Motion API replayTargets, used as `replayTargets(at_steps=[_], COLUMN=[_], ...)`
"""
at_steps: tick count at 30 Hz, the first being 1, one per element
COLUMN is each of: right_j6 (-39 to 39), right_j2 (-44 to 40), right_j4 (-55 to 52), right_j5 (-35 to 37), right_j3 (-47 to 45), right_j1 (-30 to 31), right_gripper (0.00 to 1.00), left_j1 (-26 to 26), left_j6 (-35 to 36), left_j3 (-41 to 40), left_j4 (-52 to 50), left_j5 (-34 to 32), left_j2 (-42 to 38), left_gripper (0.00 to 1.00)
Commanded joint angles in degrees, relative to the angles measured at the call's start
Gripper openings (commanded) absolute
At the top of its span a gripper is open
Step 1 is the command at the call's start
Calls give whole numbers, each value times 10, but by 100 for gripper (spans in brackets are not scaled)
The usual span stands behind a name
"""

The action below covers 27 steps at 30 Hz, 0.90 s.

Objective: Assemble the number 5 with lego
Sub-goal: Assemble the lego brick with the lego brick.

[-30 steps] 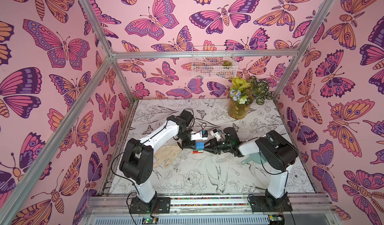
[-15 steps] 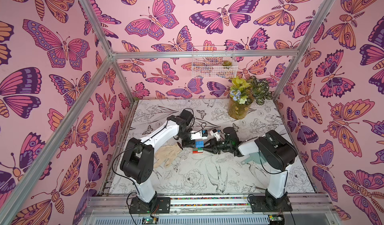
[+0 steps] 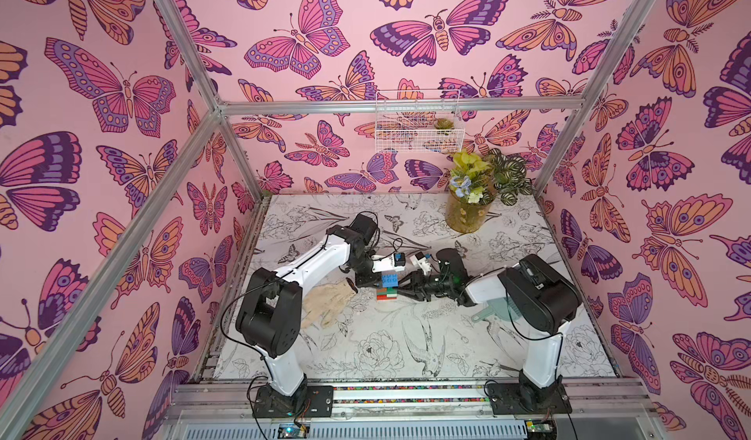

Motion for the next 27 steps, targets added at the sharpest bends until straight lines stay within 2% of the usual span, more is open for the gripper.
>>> replayTargets(at_steps=[1, 12, 27], right_j6=[-11, -17, -17], right_j2=[17, 19, 23], right_j4=[-30, -40, -42], right_j5=[4, 4, 3], right_j3=[9, 14, 17], right_j1=[5, 9, 10], right_gripper=[38, 38, 38], left_j1=[4, 4, -4], left_j6=[8, 23, 31], left_j3=[-17, -25, 4], left_j4=[-7, -26, -52], left_j5=[4, -6, -20], left_j2=[11, -2, 49], left_gripper=[0, 0, 0])
